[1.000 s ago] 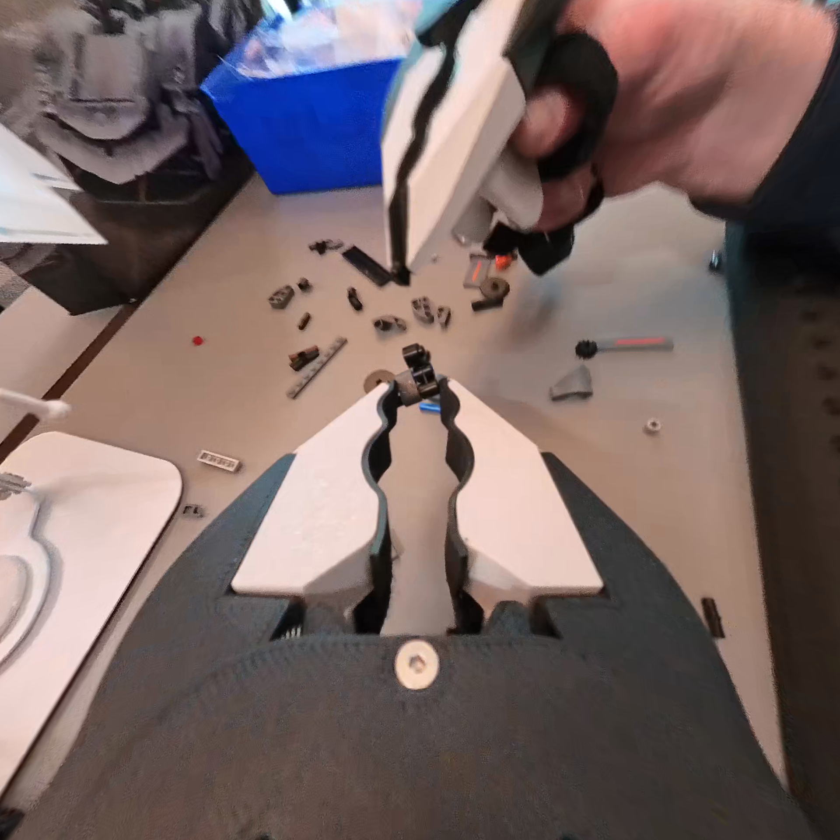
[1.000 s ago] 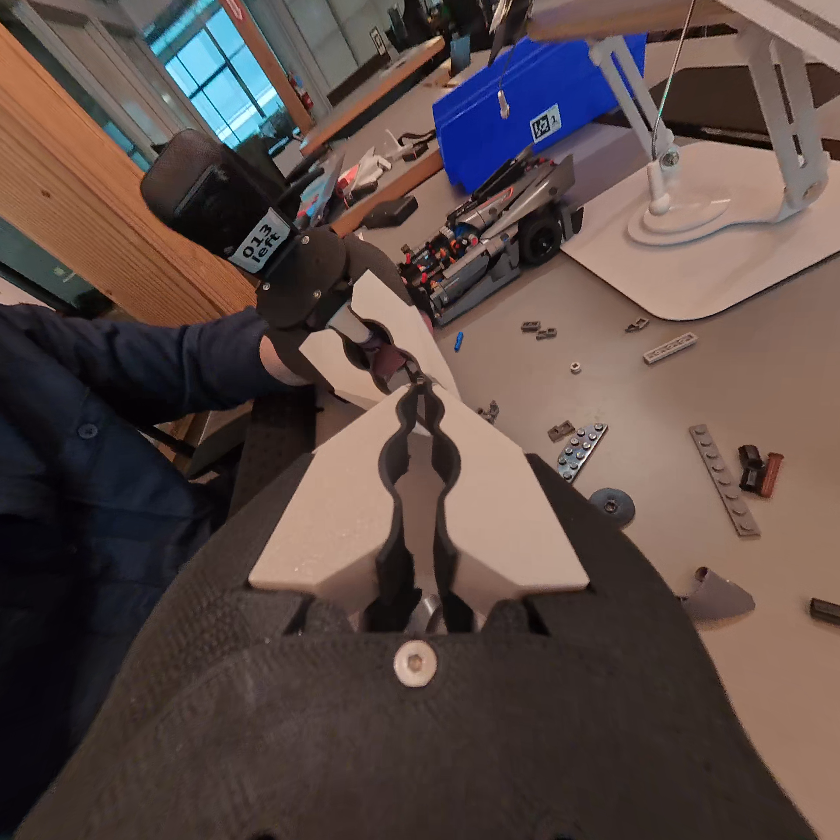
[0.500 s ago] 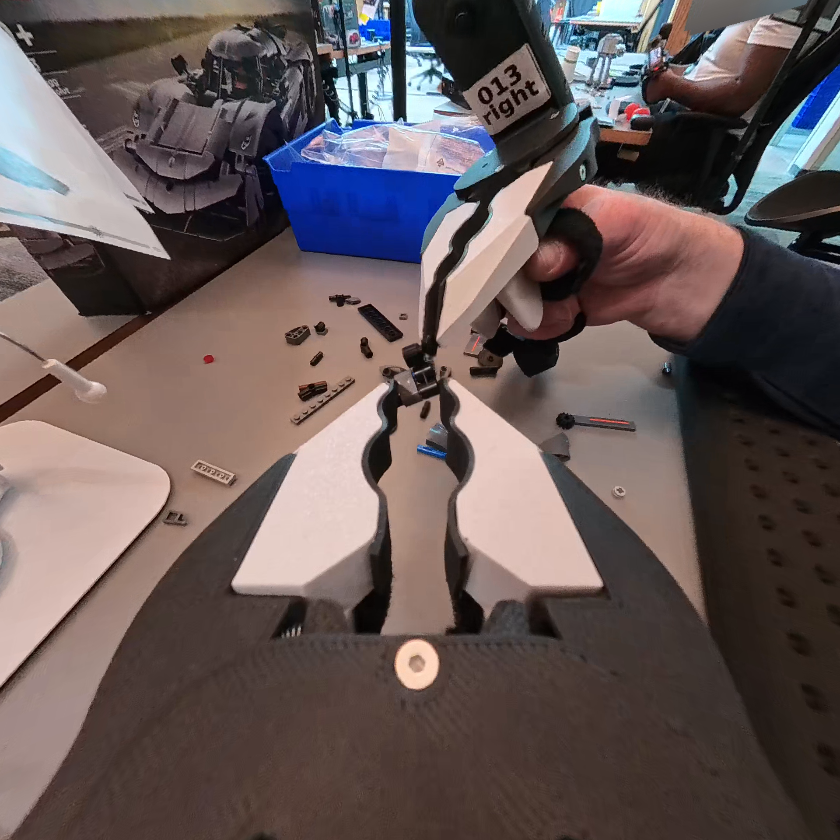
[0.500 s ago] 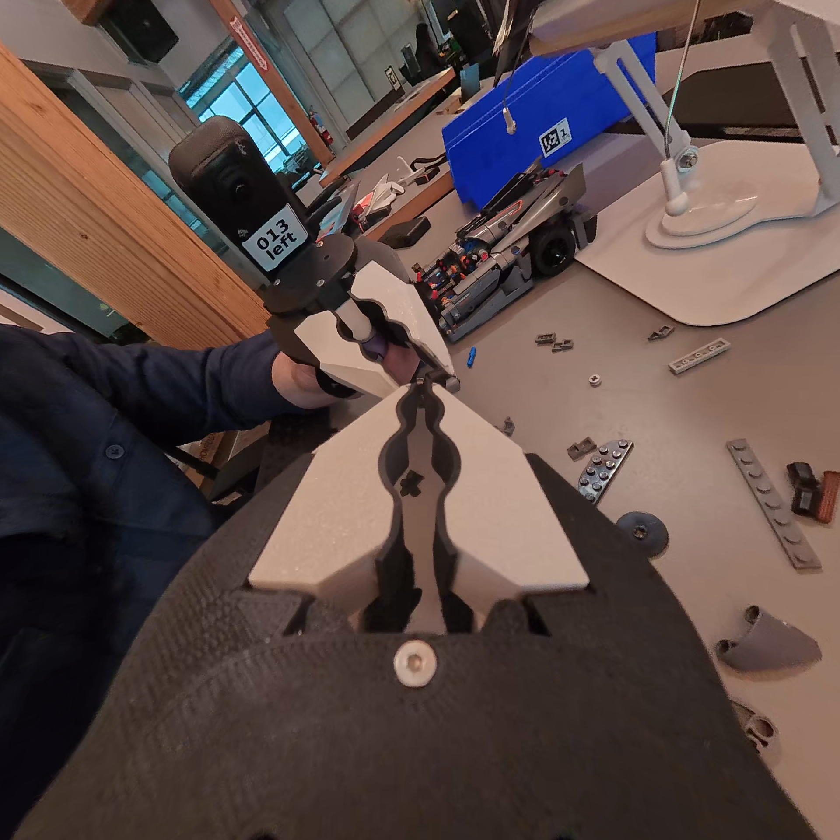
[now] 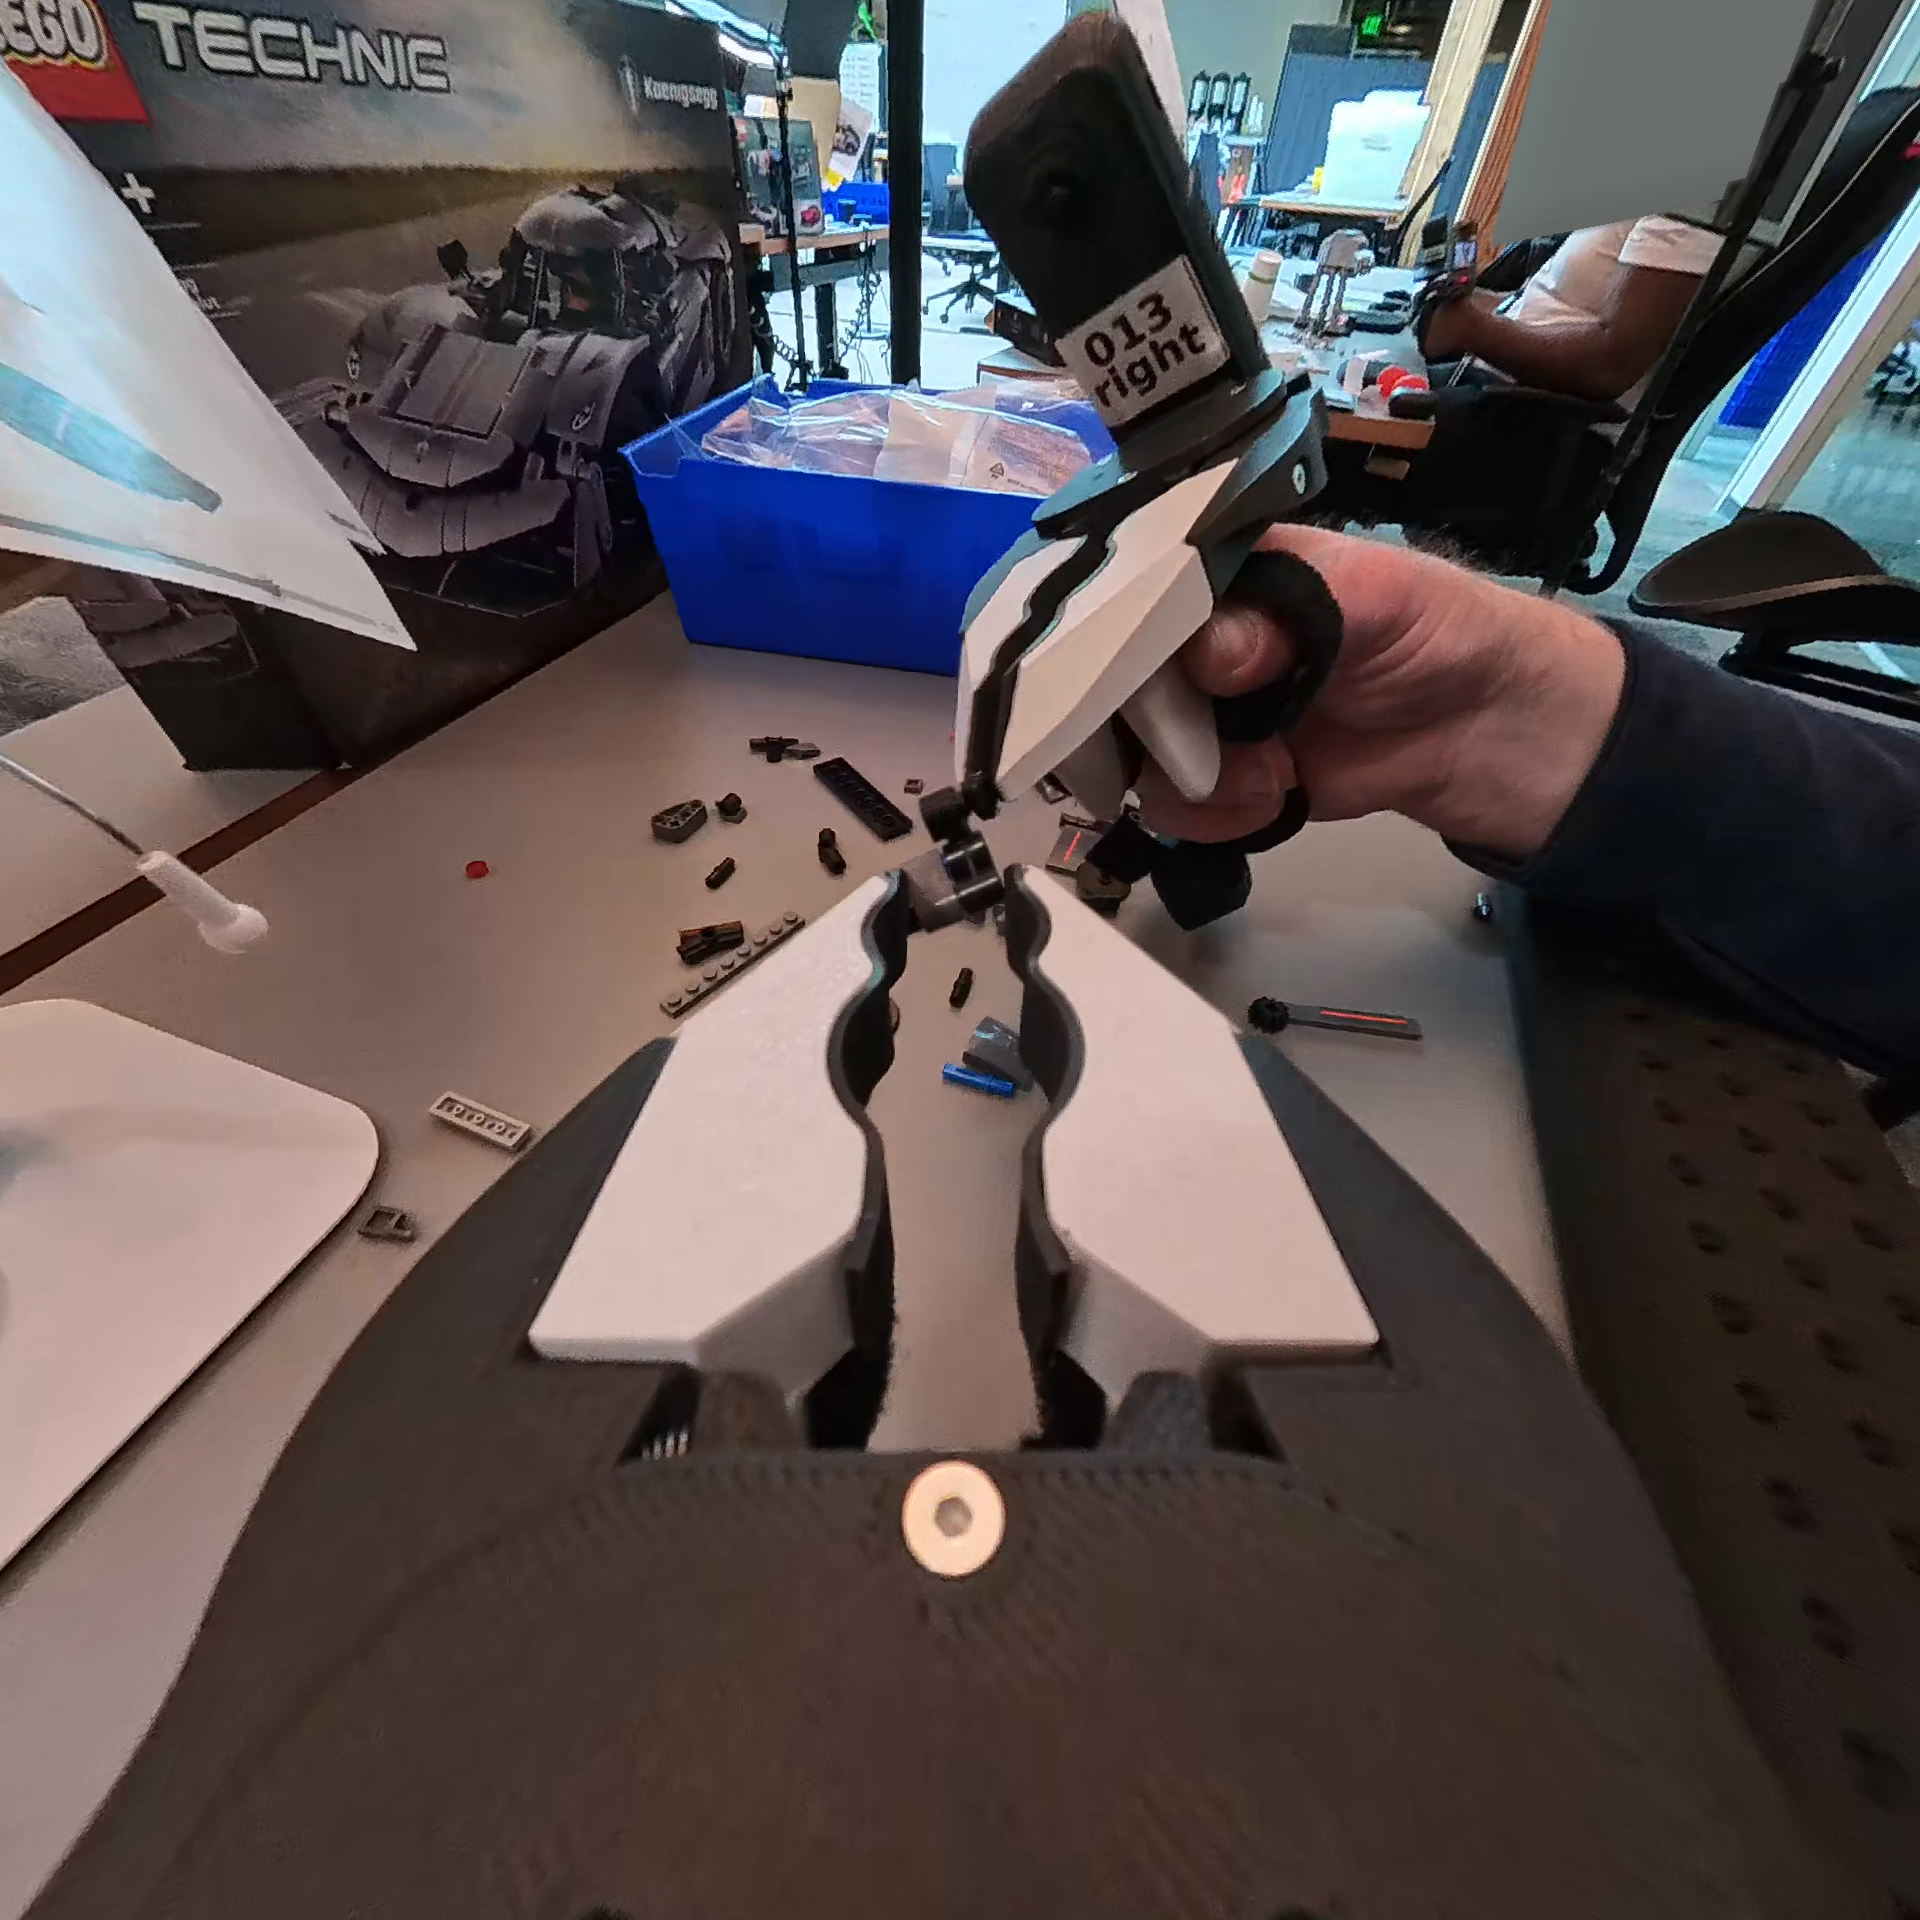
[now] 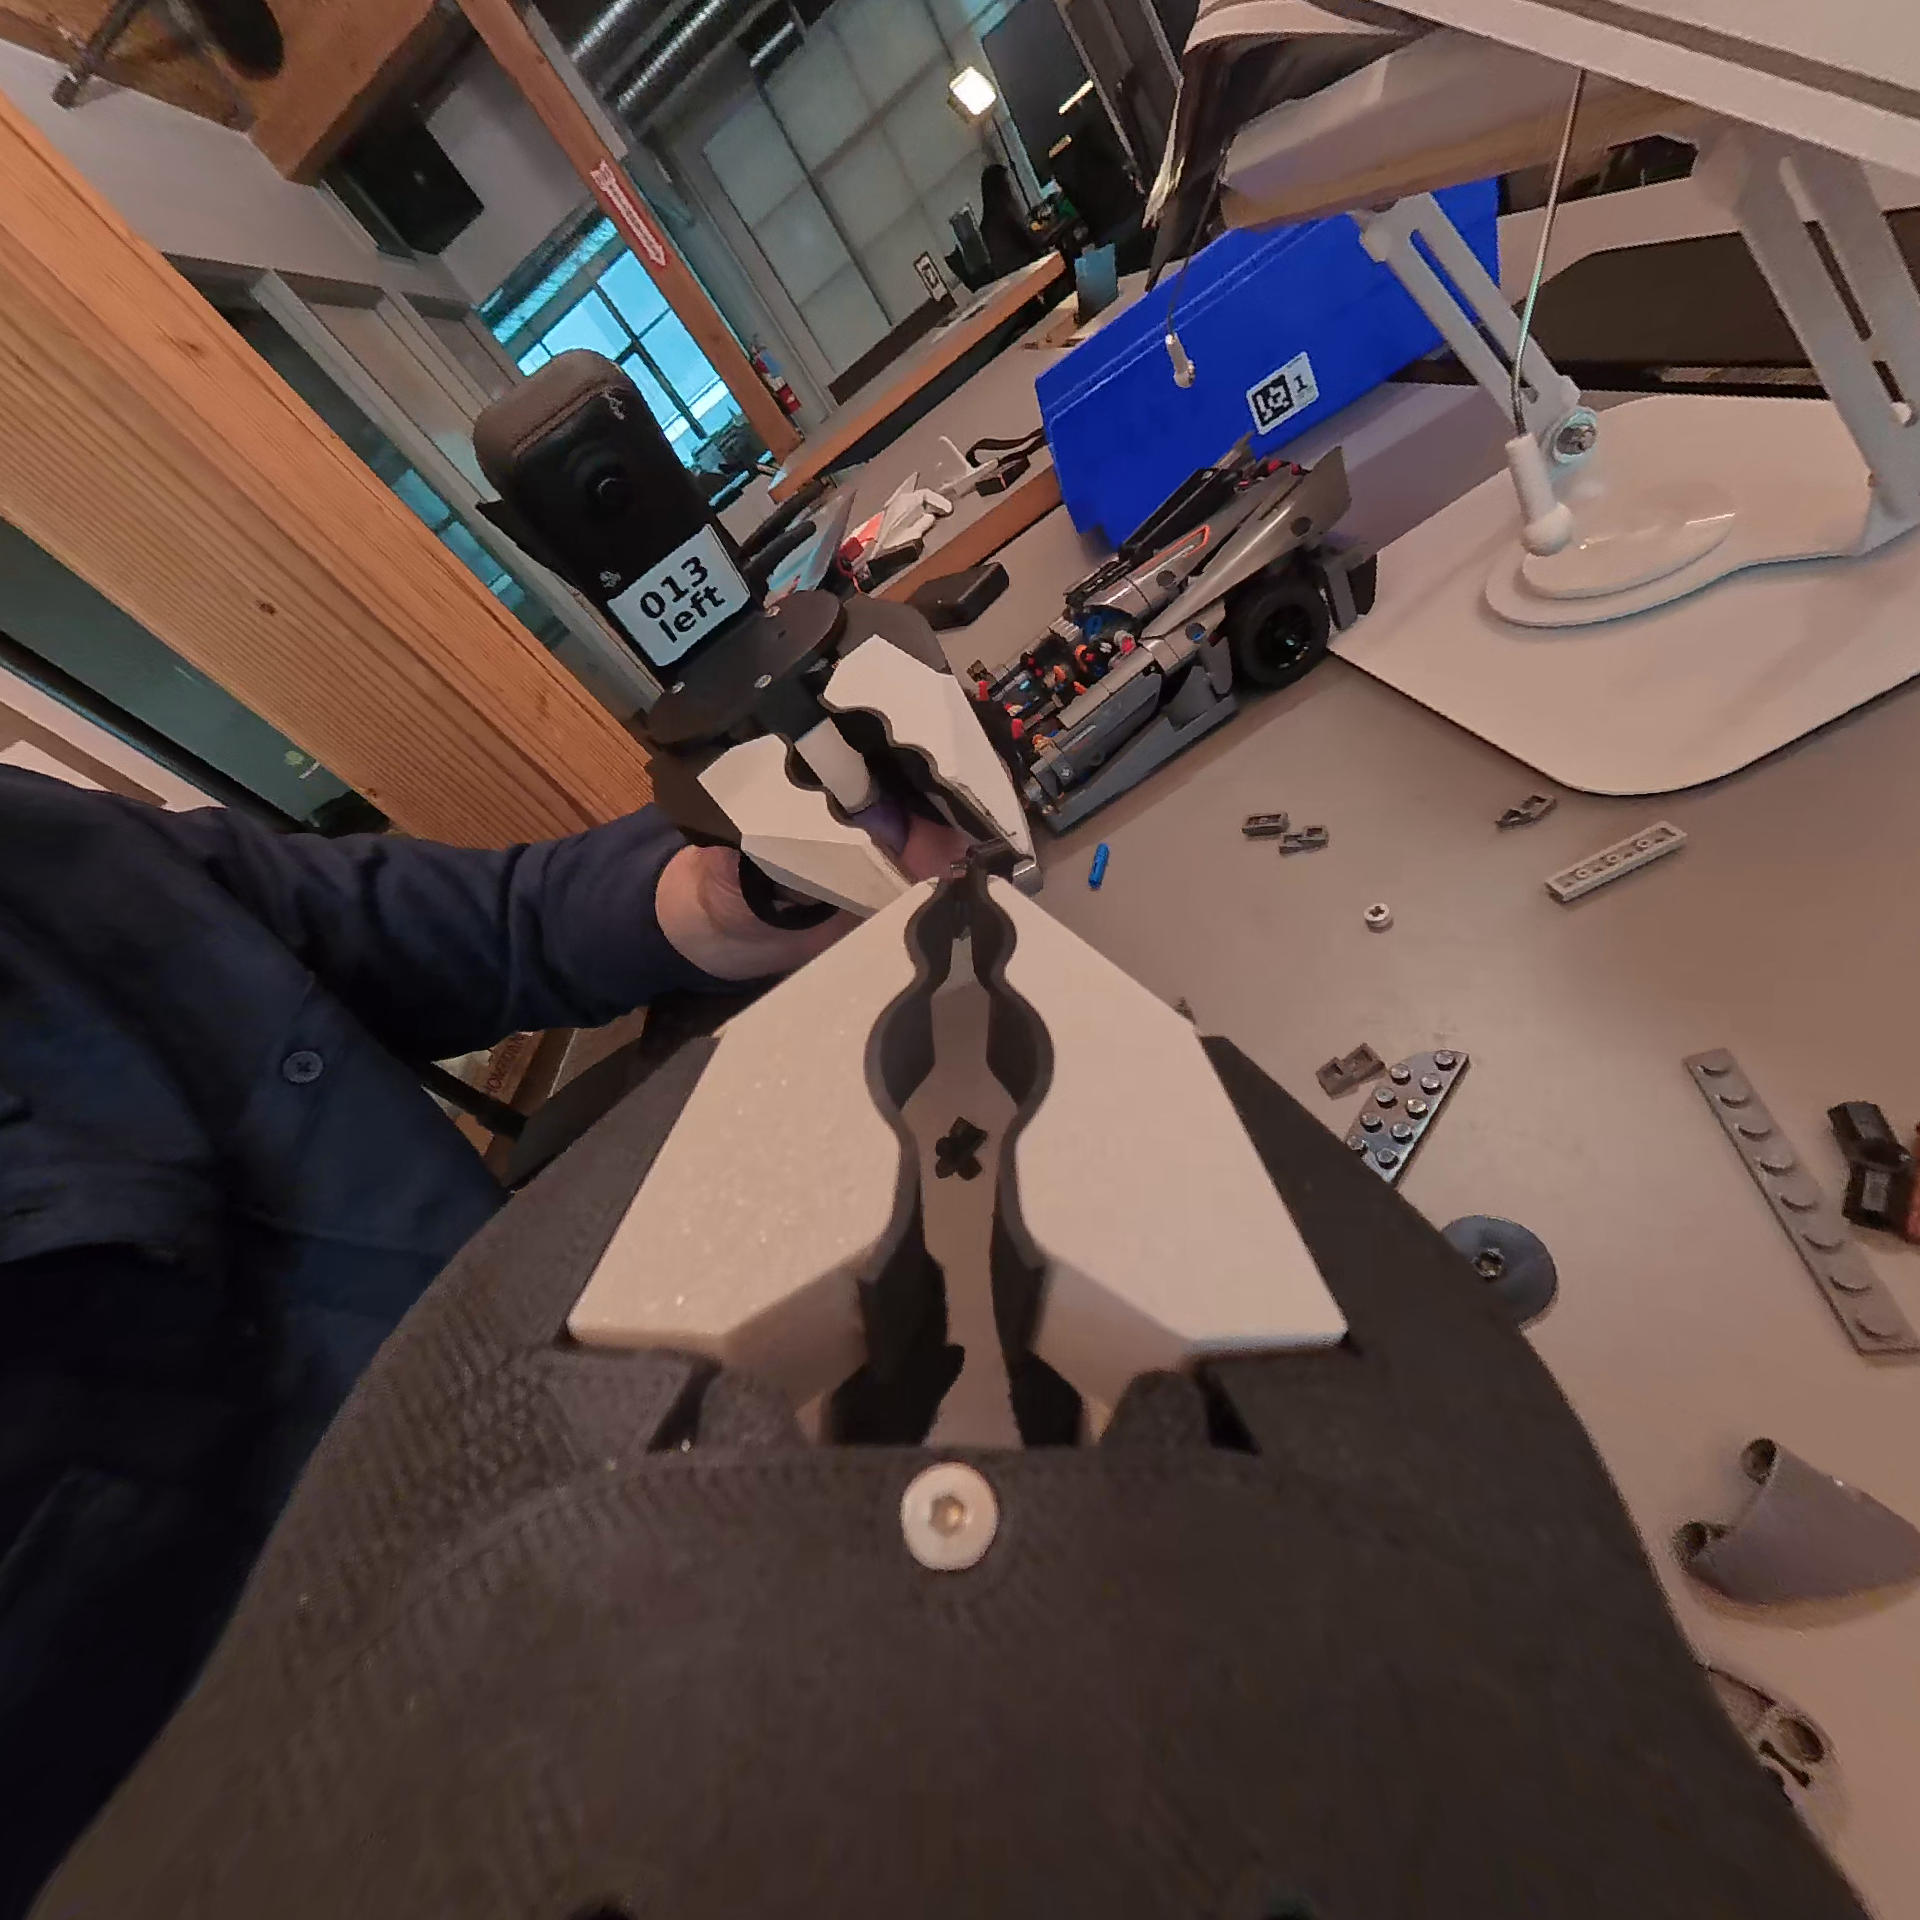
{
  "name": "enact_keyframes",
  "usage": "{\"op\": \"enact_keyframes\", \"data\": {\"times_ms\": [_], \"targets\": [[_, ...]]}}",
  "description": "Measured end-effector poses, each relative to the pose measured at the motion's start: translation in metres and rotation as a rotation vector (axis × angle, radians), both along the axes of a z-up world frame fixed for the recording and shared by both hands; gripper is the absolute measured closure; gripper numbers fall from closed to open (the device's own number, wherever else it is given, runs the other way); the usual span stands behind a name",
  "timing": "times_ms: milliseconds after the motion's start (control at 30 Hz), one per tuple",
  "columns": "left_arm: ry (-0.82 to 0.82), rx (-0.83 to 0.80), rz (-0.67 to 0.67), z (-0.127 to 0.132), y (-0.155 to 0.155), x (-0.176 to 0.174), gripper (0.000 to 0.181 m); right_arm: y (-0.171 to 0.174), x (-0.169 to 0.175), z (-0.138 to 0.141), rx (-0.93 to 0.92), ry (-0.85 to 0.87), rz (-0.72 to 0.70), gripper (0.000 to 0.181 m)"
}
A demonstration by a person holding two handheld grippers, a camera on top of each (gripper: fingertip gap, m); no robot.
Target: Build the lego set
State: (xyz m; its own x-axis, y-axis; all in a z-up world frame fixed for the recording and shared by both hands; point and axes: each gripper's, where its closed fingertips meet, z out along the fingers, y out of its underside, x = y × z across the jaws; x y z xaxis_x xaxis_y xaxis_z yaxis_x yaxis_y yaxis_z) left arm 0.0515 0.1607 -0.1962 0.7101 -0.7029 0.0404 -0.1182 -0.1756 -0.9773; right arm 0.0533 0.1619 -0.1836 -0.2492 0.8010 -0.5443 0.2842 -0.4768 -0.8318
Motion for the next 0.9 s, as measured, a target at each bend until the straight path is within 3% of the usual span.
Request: {"op": "enact_keyframes", "data": {"times_ms": [900], "targets": [[-0.158, -0.081, -0.027, 0.0036, 0.0013, -0.0002, 0.166, 0.0087, 0.0019, 0.0019, -0.056, 0.019, -0.041, 0.181]]}}
